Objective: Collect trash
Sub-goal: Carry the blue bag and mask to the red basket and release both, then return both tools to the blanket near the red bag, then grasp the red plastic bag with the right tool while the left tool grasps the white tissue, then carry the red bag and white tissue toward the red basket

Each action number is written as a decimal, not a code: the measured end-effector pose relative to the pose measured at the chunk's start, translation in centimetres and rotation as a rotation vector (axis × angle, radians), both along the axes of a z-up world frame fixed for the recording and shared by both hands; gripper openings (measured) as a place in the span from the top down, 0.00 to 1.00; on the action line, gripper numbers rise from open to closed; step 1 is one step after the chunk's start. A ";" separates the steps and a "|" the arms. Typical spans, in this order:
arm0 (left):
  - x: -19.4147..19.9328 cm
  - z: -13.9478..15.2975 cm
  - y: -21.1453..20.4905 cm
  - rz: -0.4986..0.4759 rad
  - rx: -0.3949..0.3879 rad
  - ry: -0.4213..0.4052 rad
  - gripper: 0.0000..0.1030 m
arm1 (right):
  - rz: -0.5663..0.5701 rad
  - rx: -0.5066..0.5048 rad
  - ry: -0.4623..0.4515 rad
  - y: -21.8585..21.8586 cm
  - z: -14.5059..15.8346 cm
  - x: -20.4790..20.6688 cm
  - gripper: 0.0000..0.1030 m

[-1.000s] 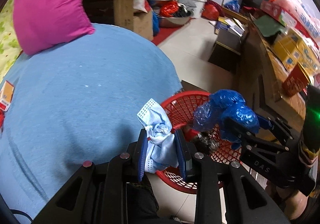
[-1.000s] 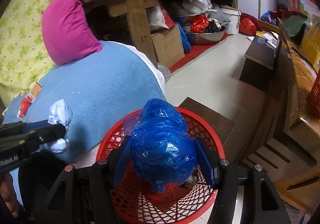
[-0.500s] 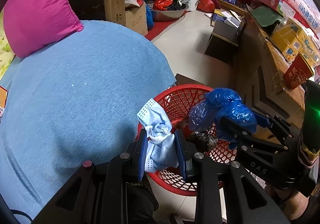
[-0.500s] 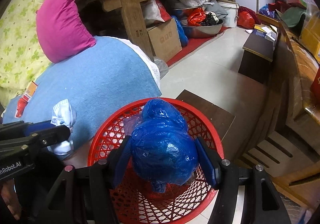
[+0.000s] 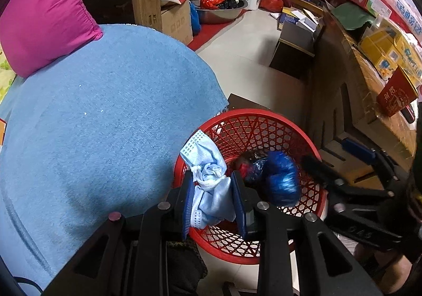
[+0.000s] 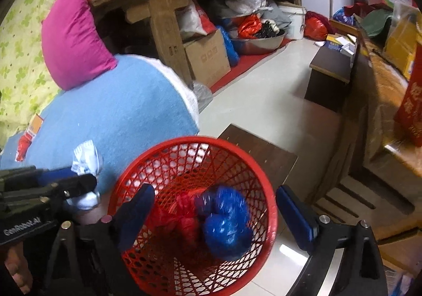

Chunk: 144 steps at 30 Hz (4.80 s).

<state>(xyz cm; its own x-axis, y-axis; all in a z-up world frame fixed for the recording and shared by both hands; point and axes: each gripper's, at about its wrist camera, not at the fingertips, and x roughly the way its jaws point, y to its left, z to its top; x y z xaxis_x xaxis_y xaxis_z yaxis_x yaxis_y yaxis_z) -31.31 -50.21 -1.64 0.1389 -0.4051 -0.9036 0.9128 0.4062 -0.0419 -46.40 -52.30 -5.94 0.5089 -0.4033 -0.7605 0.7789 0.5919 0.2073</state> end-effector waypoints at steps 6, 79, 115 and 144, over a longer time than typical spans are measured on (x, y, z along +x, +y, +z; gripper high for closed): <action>-0.4 -0.2 -0.9 -0.027 0.004 0.013 0.65 | -0.041 -0.054 -0.048 -0.6 2.1 -1.2 0.08; 30.2 0.4 48.1 1.214 -0.160 -0.238 0.26 | 0.964 -0.207 -0.043 32.1 6.7 52.2 0.19; 39.5 0.1 45.9 1.252 -0.213 -0.105 0.26 | 0.925 -0.050 -0.162 29.7 4.9 48.4 0.58; 36.6 2.7 43.7 1.185 -0.104 -0.162 0.75 | 0.944 -0.066 -0.175 29.8 6.7 42.1 0.58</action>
